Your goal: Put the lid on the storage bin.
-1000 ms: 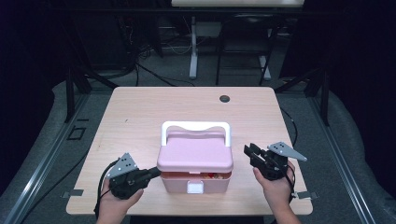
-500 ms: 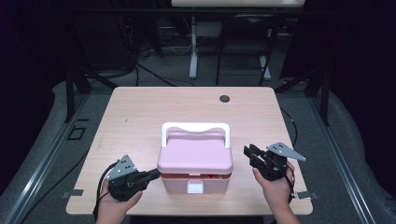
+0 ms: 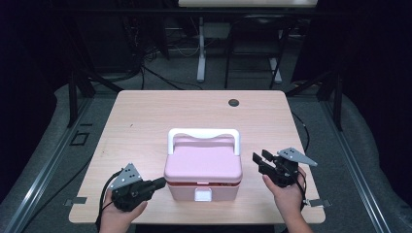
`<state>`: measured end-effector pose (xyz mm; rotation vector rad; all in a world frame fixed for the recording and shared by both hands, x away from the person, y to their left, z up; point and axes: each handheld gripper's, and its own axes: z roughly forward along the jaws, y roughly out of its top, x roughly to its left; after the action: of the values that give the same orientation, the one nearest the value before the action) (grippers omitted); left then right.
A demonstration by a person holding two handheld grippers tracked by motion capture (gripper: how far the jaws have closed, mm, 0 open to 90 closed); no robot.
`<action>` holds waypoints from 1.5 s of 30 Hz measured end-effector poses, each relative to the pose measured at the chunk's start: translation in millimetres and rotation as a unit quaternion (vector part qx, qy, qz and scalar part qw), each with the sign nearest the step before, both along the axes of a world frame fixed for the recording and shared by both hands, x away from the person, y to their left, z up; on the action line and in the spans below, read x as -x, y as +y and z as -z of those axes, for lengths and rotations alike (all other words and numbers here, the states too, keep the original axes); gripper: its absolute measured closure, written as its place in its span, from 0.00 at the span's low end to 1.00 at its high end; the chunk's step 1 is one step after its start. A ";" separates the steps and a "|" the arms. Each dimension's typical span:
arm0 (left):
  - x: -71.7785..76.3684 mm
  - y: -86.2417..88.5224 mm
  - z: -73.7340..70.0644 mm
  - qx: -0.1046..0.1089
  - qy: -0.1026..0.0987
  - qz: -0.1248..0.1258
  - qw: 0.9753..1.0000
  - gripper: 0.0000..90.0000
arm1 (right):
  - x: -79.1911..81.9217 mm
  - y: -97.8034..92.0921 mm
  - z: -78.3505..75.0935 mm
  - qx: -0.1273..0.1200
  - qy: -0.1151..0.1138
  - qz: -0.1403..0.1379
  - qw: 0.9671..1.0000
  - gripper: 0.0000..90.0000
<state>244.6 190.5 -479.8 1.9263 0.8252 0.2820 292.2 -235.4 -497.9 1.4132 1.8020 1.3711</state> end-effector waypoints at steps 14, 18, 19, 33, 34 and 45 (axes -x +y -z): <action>1.3 5.4 6.2 -0.006 0.010 -0.015 1.000 0.99 | -2.6 -1.6 2.2 0.006 0.005 -0.004 1.000 0.59; -1.7 10.8 6.5 0.000 0.012 -0.033 0.999 0.98 | -2.3 -2.2 1.9 0.004 0.004 -0.002 1.000 0.59; -2.6 12.0 6.3 -0.001 0.012 -0.034 0.999 0.97 | -2.3 -2.3 2.0 0.006 0.005 -0.002 1.000 0.59; -13.7 23.6 14.1 0.003 0.005 -0.074 0.997 0.75 | -1.8 -1.4 2.7 0.015 0.001 -0.002 1.000 0.58; -14.7 24.8 14.6 0.002 0.003 -0.077 0.997 0.75 | -1.7 -1.3 2.6 0.014 0.001 -0.002 1.000 0.59; -26.0 35.2 21.2 -0.002 0.001 -0.104 0.995 0.62 | -2.5 -2.7 4.1 0.023 -0.006 0.003 1.000 0.55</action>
<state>270.6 225.7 -501.1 1.8462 1.0297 0.4062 294.7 -238.1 -501.9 1.3824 1.8093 1.3239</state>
